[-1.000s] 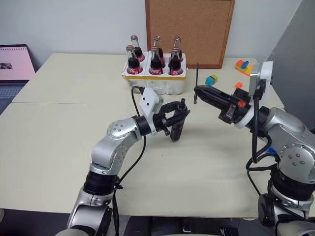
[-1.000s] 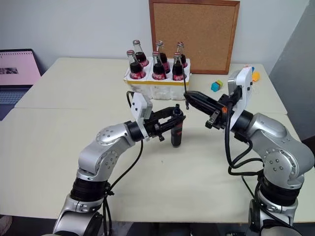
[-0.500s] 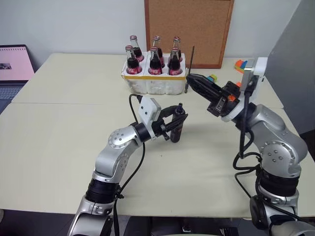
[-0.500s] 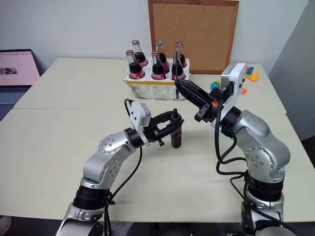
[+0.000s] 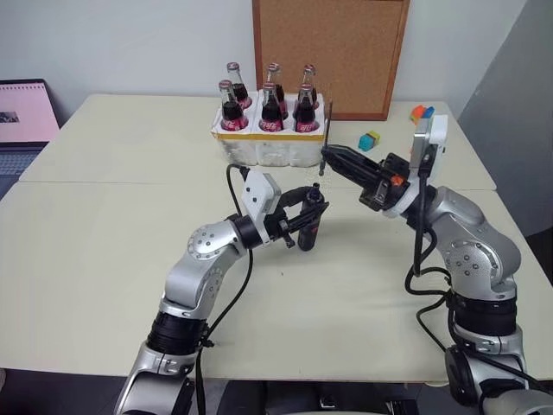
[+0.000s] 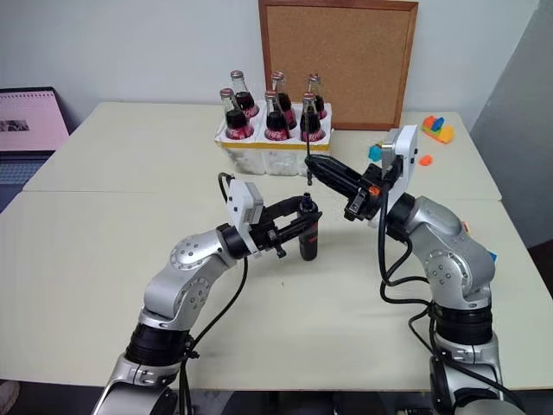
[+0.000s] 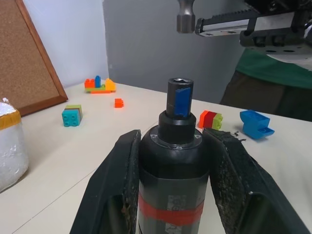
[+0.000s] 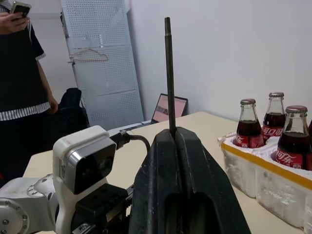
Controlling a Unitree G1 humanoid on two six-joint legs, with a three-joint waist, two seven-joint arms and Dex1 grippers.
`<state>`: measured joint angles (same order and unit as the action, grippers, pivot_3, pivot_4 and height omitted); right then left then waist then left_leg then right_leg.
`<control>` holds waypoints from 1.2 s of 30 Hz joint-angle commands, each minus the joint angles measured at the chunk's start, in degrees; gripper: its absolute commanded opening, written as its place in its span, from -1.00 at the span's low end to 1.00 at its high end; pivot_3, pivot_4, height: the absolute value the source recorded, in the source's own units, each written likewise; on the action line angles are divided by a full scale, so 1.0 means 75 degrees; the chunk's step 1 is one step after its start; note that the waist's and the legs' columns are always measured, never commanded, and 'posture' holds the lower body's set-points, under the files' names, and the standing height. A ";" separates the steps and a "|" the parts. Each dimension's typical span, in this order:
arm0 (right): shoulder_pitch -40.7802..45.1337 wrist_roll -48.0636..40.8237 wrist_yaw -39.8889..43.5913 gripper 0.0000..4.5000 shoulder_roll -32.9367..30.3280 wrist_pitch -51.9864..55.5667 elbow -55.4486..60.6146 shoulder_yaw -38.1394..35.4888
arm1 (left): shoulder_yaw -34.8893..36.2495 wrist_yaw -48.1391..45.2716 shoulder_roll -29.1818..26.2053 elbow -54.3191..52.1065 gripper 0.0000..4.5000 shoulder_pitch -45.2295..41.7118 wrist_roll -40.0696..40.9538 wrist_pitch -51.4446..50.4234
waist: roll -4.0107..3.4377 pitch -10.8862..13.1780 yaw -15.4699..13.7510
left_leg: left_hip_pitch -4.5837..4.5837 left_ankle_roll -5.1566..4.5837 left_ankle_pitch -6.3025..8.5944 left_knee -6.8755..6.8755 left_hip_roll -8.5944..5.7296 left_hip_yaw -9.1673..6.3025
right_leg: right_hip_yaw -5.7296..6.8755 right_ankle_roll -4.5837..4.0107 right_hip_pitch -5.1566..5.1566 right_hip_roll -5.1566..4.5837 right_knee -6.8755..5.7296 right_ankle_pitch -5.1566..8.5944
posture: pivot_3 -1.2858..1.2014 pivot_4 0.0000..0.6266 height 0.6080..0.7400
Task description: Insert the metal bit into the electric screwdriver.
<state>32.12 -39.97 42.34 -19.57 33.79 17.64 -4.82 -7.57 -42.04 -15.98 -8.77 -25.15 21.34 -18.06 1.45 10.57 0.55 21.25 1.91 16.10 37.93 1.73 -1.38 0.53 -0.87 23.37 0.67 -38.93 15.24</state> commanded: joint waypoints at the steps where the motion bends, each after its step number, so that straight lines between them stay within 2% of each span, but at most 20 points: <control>1: 0.0139 -0.0023 0.0169 -1.00 -0.0017 -0.0268 0.0064 0.0107 | 0.0053 0.0059 -0.0099 0.0095 -0.27 -0.0008 -0.0135 0.0017 | 0.0000 0.0000 0.0006 | 0.0000 0.0000 0.0000 0.0000 0.0002 0.0000 | 0.0000 0.0000 0.0000 0.0001 0.0000 0.0000 | 0.03 -0.52 1.00; 21: -0.0275 0.0256 0.0231 -1.00 0.0085 -0.0951 -0.0296 0.0329 | -0.0002 0.0062 -0.0110 0.0021 -0.27 0.0014 -0.0135 -0.0068 | 0.0000 0.0000 0.0010 | -0.0001 0.0000 0.0000 -0.0001 0.0003 0.0000 | -0.0001 0.0000 0.0000 0.0002 0.0000 0.0000 | 0.03 -0.52 1.00; 36: -0.0493 0.0637 0.0481 -1.00 -0.0275 -0.0997 -0.0122 0.0795 | -0.0040 0.0061 -0.0121 -0.0013 -0.27 0.0002 -0.0166 -0.0081 | 0.0000 0.0000 0.0010 | -0.0011 0.0000 0.0000 -0.0004 0.0002 0.0001 | -0.0002 0.0000 -0.0007 0.0002 0.0000 0.0000 | 0.03 -0.52 1.00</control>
<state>29.20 -36.45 45.17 -20.65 25.58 15.29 -0.73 -7.59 -41.93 -16.05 -8.72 -25.23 21.33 -18.37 1.45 10.57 0.63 21.16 1.91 16.10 37.90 1.75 -1.38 0.52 -0.87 23.30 0.69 -38.92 15.24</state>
